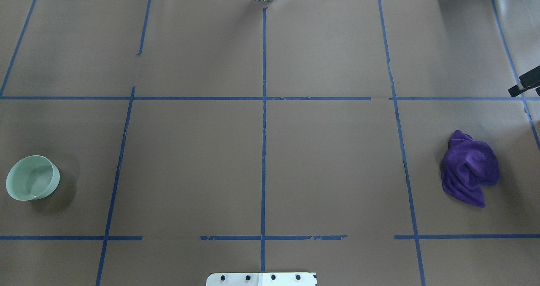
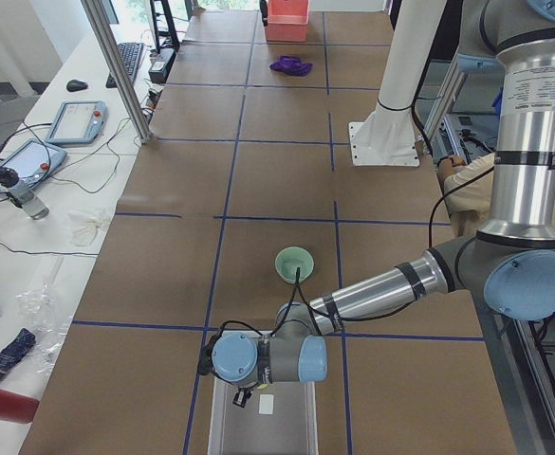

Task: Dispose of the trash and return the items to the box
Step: 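Lower the yellow cup into the clear plastic box and open the left gripper, then reach the right gripper down onto the purple cloth and pinch it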

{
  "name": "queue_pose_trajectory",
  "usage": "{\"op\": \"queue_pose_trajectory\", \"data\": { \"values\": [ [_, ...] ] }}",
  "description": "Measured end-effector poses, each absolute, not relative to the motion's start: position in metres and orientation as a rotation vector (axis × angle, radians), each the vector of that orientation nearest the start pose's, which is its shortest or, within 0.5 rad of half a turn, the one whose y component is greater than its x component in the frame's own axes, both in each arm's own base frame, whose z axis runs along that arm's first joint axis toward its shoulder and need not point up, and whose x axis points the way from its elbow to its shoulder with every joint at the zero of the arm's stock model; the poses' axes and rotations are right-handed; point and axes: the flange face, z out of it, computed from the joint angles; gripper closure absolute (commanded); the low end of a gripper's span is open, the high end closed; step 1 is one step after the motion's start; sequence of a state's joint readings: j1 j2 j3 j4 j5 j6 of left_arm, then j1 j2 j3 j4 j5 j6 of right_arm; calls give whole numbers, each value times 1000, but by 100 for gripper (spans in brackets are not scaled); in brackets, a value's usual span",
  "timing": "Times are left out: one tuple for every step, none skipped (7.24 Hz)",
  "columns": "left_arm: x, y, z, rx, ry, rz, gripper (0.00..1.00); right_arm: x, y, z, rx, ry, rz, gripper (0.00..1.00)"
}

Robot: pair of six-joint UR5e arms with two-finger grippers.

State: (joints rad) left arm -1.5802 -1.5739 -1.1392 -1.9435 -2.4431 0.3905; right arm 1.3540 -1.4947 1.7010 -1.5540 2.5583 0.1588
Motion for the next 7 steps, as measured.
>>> {"op": "queue_pose_trajectory", "data": {
  "values": [
    [-61,-455,815,132,866,338,0,-73,-522,527,16,-1008,-158,0],
    [-61,-459,801,160,855,352,0,-87,-516,503,2,-1010,-115,0],
    [-67,-466,773,212,840,355,0,-110,-498,477,-20,-1000,-63,0],
    [-85,-475,730,282,818,317,0,-140,-472,469,-34,-969,-38,0],
    [-105,-479,685,329,803,264,0,-165,-446,477,-37,-935,-22,0],
    [-114,-480,647,345,799,221,0,-179,-422,494,-58,-910,20,0],
    [-118,-481,616,351,800,178,0,-186,-401,513,-82,-897,79,0]
  ]
}}
